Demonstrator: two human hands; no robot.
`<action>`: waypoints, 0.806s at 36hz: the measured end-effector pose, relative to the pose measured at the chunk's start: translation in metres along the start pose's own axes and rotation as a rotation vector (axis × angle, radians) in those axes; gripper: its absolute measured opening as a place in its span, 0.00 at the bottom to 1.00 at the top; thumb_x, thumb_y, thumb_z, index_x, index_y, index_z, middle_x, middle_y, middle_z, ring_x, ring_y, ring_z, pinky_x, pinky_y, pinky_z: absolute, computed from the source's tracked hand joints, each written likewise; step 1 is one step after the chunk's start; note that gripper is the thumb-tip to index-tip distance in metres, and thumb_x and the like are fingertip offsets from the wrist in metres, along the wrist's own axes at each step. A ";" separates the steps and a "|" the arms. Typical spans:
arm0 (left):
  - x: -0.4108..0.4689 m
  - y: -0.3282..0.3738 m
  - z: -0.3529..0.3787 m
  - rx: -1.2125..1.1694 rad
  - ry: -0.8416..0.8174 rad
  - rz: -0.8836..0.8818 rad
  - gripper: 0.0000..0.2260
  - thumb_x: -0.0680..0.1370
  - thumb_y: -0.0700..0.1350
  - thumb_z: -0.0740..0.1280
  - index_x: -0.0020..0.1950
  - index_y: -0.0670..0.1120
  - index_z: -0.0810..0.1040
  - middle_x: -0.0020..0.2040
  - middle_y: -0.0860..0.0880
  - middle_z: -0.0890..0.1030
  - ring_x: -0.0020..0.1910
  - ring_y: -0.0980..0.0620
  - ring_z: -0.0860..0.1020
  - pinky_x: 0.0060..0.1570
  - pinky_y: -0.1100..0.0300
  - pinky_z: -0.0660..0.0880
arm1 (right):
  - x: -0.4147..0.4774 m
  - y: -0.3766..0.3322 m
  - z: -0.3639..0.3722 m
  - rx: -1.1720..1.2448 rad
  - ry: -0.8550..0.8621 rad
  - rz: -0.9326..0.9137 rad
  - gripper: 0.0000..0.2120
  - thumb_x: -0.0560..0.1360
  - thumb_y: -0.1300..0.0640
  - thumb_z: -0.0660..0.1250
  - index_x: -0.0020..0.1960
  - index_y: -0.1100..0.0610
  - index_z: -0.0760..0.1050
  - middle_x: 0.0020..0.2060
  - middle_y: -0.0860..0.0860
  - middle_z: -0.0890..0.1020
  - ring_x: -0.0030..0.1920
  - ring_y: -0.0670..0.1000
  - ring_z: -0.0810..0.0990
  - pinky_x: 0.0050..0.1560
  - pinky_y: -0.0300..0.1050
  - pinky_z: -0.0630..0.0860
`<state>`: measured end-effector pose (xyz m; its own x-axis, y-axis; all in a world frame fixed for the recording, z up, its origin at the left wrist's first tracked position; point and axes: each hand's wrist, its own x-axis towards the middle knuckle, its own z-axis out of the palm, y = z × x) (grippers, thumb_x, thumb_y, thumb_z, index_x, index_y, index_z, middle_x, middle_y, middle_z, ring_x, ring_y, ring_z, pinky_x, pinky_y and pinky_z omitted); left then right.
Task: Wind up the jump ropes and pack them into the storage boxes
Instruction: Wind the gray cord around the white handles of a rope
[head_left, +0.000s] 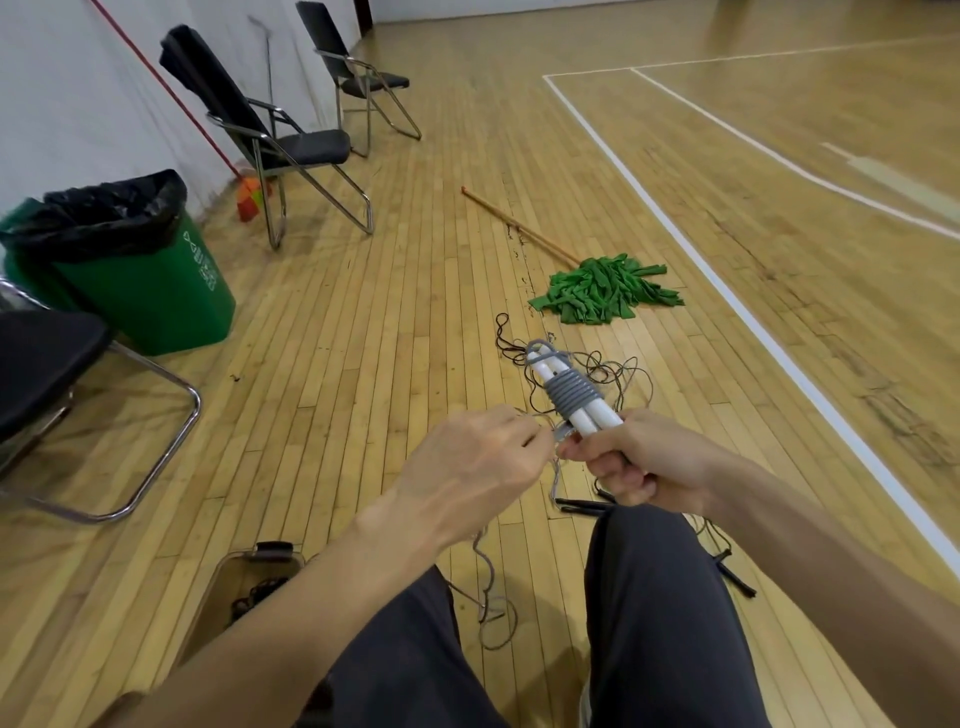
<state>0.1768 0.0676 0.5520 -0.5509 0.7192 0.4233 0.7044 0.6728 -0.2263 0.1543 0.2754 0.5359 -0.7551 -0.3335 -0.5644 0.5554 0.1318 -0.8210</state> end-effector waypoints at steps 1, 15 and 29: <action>0.000 -0.003 -0.002 0.006 -0.001 0.027 0.09 0.71 0.40 0.79 0.39 0.44 0.80 0.30 0.50 0.75 0.28 0.52 0.72 0.23 0.60 0.67 | 0.000 0.000 0.000 0.000 -0.012 0.012 0.03 0.78 0.66 0.65 0.49 0.62 0.78 0.27 0.48 0.67 0.23 0.44 0.60 0.21 0.35 0.55; 0.039 -0.026 -0.032 -0.158 -0.246 0.259 0.11 0.73 0.49 0.76 0.37 0.44 0.79 0.31 0.53 0.68 0.31 0.50 0.72 0.27 0.61 0.62 | -0.002 -0.014 0.012 -0.442 -0.272 0.258 0.09 0.77 0.62 0.71 0.44 0.56 0.71 0.27 0.48 0.65 0.23 0.44 0.60 0.22 0.35 0.55; 0.076 -0.020 -0.036 0.081 -0.526 0.235 0.27 0.69 0.72 0.66 0.39 0.48 0.67 0.32 0.54 0.68 0.29 0.58 0.63 0.34 0.60 0.68 | -0.008 -0.025 0.025 -0.843 -0.343 0.337 0.08 0.77 0.61 0.71 0.47 0.57 0.71 0.27 0.48 0.66 0.23 0.45 0.60 0.22 0.35 0.56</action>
<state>0.1369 0.1025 0.6200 -0.5471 0.8262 -0.1343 0.8094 0.4812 -0.3367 0.1554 0.2513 0.5631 -0.3856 -0.3920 -0.8353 0.1913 0.8516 -0.4880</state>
